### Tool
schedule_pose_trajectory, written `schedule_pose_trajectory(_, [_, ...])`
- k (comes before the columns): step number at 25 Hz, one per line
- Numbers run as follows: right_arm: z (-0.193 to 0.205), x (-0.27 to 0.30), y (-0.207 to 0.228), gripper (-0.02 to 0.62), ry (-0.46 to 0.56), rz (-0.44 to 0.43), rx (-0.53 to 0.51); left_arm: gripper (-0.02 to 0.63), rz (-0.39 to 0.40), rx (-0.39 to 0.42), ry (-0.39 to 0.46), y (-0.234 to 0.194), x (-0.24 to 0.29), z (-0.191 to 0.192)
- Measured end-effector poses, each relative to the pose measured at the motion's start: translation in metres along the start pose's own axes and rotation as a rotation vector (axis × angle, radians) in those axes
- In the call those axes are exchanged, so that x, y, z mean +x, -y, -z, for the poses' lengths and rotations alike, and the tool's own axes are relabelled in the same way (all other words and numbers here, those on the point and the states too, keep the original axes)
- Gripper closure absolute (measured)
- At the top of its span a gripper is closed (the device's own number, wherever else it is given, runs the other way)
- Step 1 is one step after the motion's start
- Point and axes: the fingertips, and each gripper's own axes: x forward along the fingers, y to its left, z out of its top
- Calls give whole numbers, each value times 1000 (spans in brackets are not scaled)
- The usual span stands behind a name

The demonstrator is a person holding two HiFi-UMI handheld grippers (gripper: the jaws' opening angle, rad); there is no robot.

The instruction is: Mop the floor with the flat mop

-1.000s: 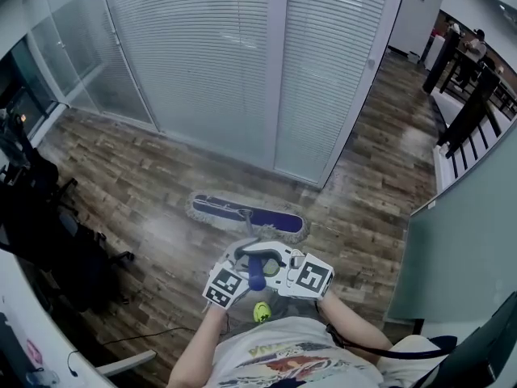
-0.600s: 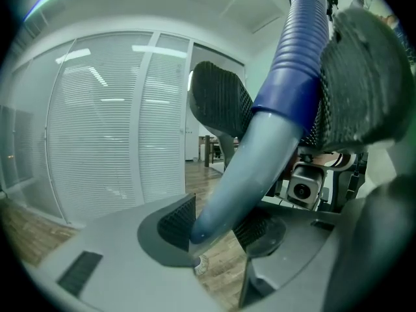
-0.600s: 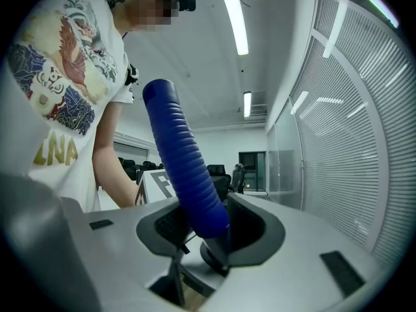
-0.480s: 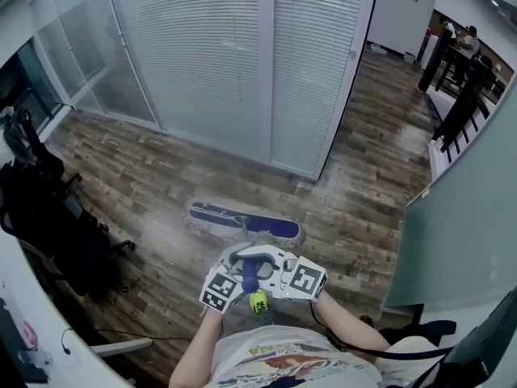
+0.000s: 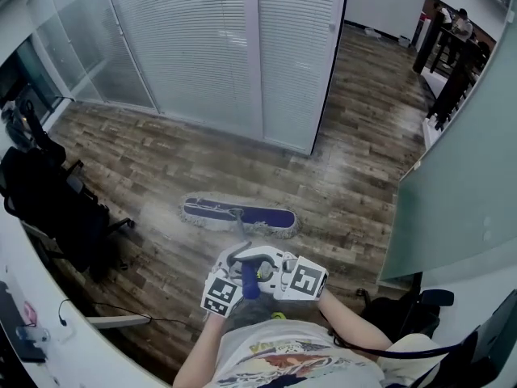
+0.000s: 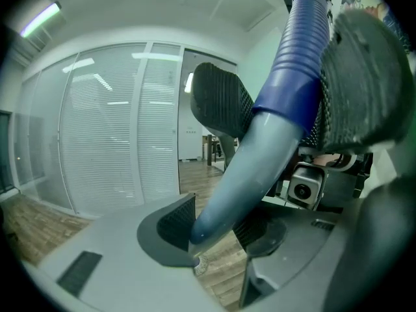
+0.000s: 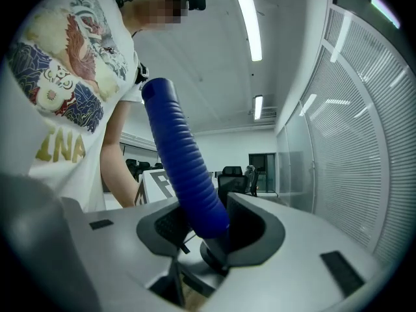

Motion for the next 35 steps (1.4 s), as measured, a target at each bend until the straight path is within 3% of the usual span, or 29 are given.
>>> schedule_pose_trajectory(7, [17, -11, -33, 442, -31, -16, -68, 472, -4, 21, 1, 29, -12, 16])
schedule_pose_trajectory(13, [19, -11, -16, 440, 4, -33, -84, 474, 0, 41, -10, 16, 1, 16])
schedule_pose_trajectory(19, [25, -3, 8, 440, -27, -61, -75, 474, 5, 37, 12, -9, 12, 14])
schedule_pose_trajectory(27, [31, 44, 83, 437, -53, -73, -78, 474, -5, 33, 18, -95, 33, 10])
schedule_pose_trajectory(35, [30, 126, 172, 437, -88, -119, -66, 474, -47, -11, 56, -219, 38, 4])
